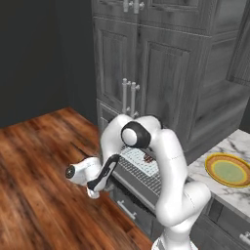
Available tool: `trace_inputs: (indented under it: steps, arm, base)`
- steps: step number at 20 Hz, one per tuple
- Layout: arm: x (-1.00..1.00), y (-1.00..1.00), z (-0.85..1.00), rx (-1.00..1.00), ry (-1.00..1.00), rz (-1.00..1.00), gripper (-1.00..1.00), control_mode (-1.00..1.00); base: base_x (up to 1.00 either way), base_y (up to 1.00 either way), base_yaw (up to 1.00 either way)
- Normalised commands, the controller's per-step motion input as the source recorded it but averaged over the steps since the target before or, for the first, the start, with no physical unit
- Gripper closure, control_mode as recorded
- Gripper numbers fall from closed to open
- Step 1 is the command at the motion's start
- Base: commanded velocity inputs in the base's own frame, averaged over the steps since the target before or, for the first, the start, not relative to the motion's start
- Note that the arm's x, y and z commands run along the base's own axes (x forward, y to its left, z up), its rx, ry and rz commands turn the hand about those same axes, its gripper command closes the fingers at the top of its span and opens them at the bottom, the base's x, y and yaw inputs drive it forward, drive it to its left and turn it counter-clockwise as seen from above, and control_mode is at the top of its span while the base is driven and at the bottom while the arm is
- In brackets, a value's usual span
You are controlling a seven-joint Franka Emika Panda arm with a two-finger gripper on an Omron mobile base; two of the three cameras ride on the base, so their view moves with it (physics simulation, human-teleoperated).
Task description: Take the baked cake out of the oven and place it on the plate for cooling. Then close the oven door.
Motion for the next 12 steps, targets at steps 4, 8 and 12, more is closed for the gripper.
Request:
trace_inputs:
  steps: [4, 8, 12]
  arm:
    - [-0.55, 0.71, -1.00, 0.14, 0.49, 0.42, 1.00, -1.00]
    - [-0.33, 0.88, -1.00, 0.03, 0.42, 0.33, -1.00, -1.00]
    - [-0.39, 0.93, -0.71, -0.01, 0.29, 0.14, -1.00, -1.00]
  base:
    - [0.00, 0.00, 0.00]
    - [0.00, 0.00, 0.00]
    - [0.00, 0.00, 0.00]
